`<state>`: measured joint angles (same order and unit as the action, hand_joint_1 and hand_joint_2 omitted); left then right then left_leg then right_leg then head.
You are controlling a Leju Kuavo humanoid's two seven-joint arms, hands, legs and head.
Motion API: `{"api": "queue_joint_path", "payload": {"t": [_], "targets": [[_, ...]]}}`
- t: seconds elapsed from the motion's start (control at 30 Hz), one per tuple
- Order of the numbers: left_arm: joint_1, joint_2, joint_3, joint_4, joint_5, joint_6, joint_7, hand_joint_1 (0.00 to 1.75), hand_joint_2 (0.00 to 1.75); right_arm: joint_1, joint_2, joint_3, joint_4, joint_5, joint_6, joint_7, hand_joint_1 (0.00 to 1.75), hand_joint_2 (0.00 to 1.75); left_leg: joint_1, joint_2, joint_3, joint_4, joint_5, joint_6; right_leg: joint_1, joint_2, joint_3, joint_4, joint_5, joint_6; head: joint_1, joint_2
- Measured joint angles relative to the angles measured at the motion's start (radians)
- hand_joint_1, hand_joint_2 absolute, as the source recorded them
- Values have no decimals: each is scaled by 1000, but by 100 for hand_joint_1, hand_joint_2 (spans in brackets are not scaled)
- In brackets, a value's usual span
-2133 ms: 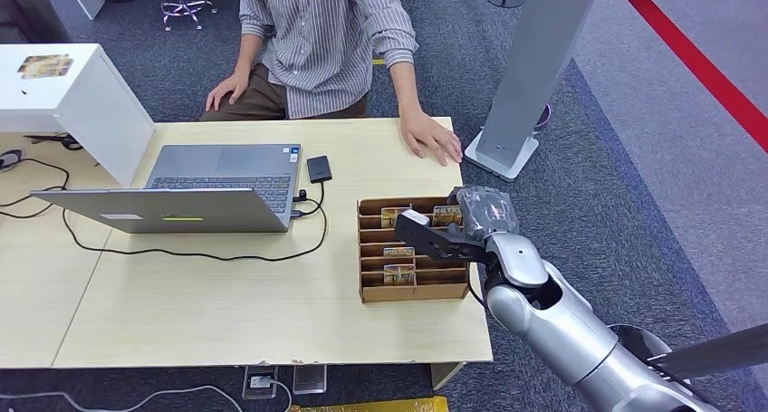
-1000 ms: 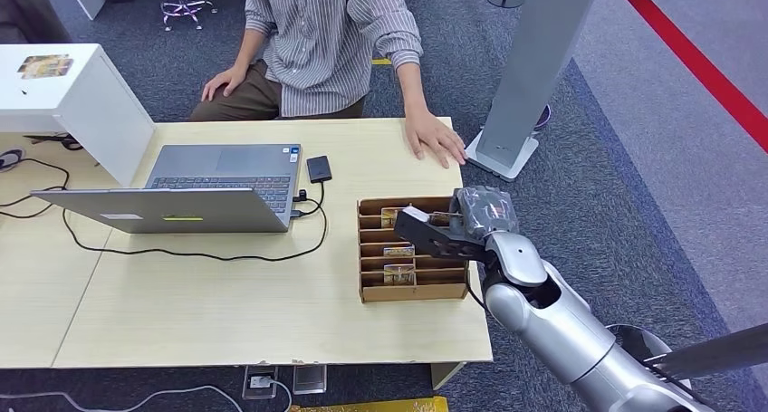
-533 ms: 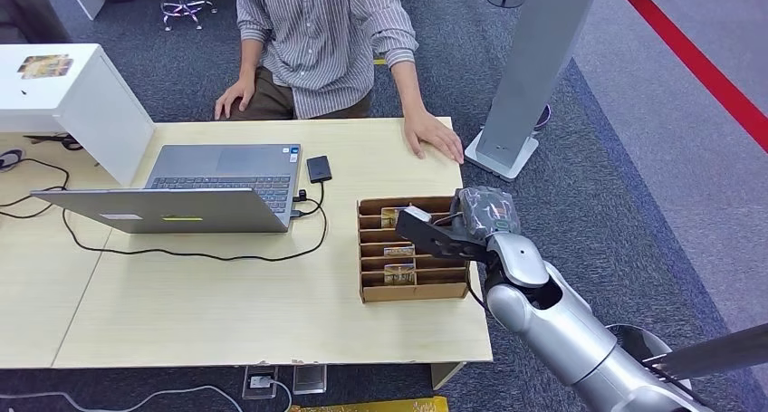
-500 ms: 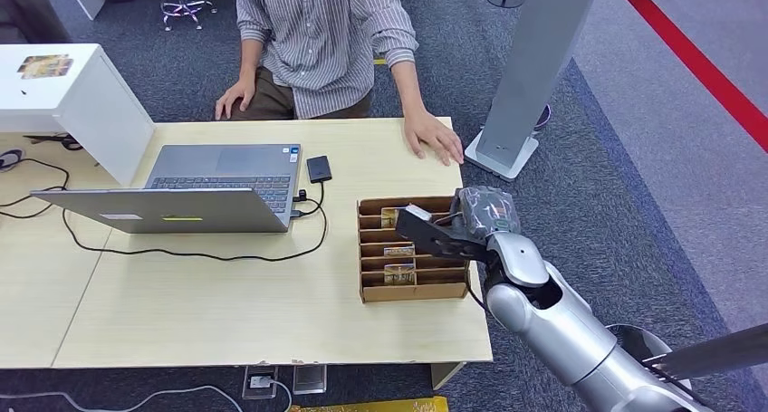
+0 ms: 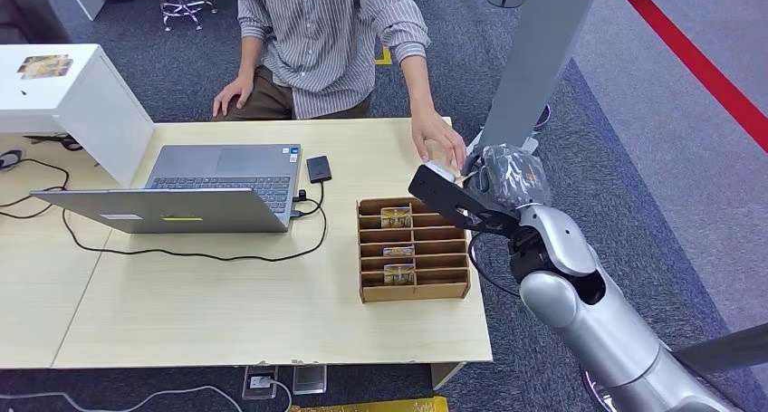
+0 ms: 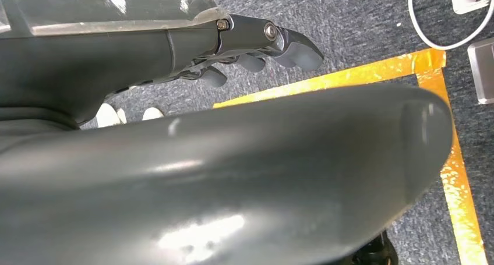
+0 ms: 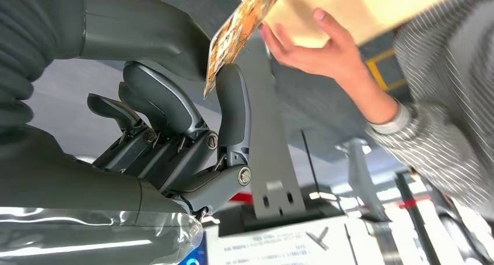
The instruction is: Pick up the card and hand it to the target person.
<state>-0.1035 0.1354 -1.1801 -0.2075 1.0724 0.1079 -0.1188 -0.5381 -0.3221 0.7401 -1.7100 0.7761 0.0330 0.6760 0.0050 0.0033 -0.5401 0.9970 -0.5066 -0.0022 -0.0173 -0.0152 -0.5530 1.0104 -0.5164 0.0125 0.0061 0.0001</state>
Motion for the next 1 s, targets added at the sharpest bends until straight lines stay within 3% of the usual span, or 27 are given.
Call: {"api": "queue_joint_path", "payload": {"t": [0.23,0.57,0.77,0.9,1.0], "targets": [[0,0,0,0,1,-1,0,0,0,2,-11,-23,-118,49,-23,-10,175,175,0,0,0,0,0,0,0,0,0,0,0,0,0,0],[-3,-4,0,0,-11,-12,-22,0,0,7,19,-49,-17,178,-359,-272,175,175,0,0,0,0,0,0,0,0,1,0,0,0,0,0],[-4,-9,0,0,-18,-12,-27,0,0,17,53,-67,122,239,-466,-317,175,175,0,0,0,0,0,0,0,0,1,0,0,0,0,0],[-5,-11,0,0,-18,-13,-28,0,0,23,67,-70,175,244,-470,-320,0,175,0,0,0,0,0,0,0,0,0,0,0,0,0,0],[-5,-11,0,0,-18,-14,-35,0,0,27,76,-70,208,240,-476,-321,0,175,0,0,-1,0,0,0,0,0,0,0,0,0,0,0]]}}
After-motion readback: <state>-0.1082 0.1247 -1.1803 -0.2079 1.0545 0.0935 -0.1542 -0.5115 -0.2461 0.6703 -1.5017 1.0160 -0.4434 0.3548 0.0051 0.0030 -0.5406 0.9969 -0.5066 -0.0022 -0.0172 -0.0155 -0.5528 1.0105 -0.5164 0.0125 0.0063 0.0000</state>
